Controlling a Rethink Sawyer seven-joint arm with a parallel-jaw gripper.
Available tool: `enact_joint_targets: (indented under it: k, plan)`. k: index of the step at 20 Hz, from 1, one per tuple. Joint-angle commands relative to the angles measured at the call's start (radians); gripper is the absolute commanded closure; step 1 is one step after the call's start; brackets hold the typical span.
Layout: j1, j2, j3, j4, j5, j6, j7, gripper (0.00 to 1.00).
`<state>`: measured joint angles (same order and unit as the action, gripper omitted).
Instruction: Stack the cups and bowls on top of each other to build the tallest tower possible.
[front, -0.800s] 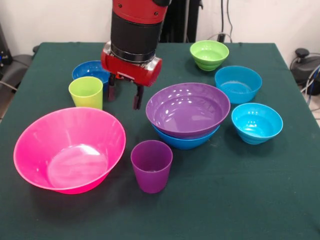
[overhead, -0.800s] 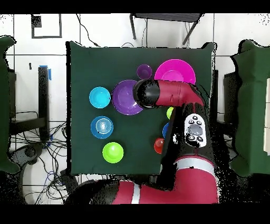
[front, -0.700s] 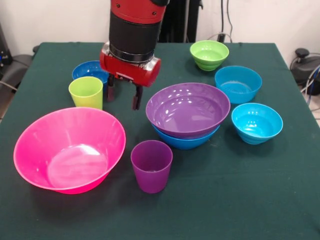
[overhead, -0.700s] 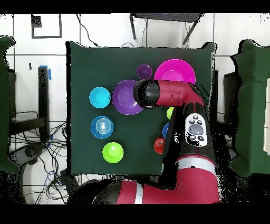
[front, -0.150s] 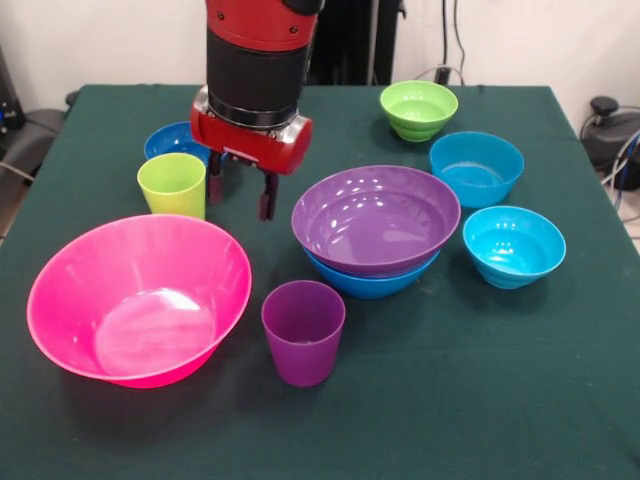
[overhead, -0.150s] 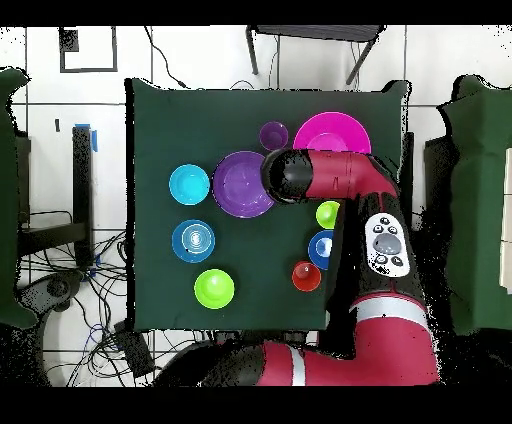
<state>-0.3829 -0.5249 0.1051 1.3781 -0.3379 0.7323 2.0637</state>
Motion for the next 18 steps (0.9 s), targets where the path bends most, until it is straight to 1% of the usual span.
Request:
enact_joint_targets:
  k: [1,4,12,15,18]
  plan:
    - [-0.022,0.017,0.127,0.026,-0.087,0.132,-0.333,0.00]
    - [-0.024,0.018,0.131,0.021,-0.091,0.148,-0.325,0.00]
    - [-0.030,-0.022,0.143,0.028,-0.104,0.203,-0.329,0.00]
    - [-0.043,-0.022,0.152,0.029,-0.105,0.215,-0.333,0.00]
    - [-0.053,-0.040,0.164,0.035,-0.096,0.241,-0.341,0.00]
